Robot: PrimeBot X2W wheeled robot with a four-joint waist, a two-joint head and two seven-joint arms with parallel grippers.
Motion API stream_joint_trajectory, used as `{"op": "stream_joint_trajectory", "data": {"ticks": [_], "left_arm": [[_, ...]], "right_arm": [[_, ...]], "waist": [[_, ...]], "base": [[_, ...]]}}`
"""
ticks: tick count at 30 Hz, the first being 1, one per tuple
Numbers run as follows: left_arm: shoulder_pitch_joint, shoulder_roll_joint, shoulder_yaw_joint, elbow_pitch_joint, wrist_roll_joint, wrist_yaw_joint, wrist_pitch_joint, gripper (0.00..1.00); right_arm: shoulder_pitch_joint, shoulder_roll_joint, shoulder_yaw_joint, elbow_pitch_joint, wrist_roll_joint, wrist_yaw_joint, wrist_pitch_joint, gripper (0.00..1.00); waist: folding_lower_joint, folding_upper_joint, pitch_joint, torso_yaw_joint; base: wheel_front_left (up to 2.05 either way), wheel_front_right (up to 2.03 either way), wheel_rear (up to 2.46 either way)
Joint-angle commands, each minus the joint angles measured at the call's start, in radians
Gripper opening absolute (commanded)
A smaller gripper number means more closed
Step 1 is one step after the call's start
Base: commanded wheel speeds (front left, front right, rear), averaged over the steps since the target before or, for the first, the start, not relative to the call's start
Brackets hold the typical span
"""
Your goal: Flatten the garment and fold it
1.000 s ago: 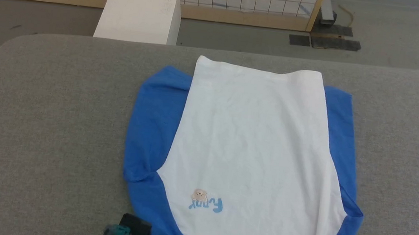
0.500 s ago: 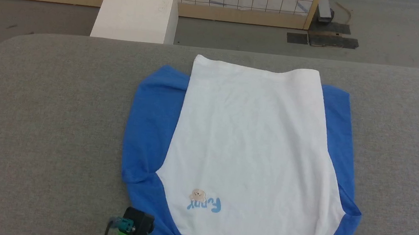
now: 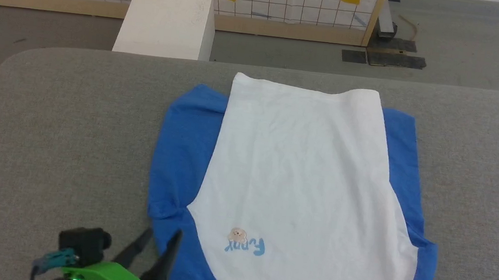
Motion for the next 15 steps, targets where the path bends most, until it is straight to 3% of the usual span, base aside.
{"op": "stream_joint_trajectory", "data": {"ticks": [1,7,10,15], "left_arm": [[0.012,0.0,0.026,-0.034,0.025,0.021,-0.045,1.0],[0.017,-0.04,0.067,-0.085,0.13,0.067,-0.238,1.0],[0.006,-0.066,0.076,-0.063,0.215,0.088,-0.341,1.0],[0.0,-0.125,0.088,-0.029,0.393,0.116,-0.378,1.0]], "right_arm": [[0.004,0.024,-0.029,-0.044,-0.028,-0.002,-0.012,1.0],[-0.032,0.107,-0.059,-0.151,-0.157,-0.002,-0.151,1.0],[-0.065,0.129,-0.052,-0.134,-0.235,-0.002,-0.304,1.0],[-0.088,0.146,-0.037,-0.068,-0.351,-0.002,-0.538,1.0]], "waist": [[0.0,0.0,-0.001,0.001],[0.0,0.0,0.0,0.0],[0.0,0.0,0.0,-0.003],[0.0,0.0,-0.004,-0.003]], "base": [[0.0,0.0,0.0],[0.0,0.0,0.0],[0.0,0.0,0.0],[0.0,0.0,0.0]]}}
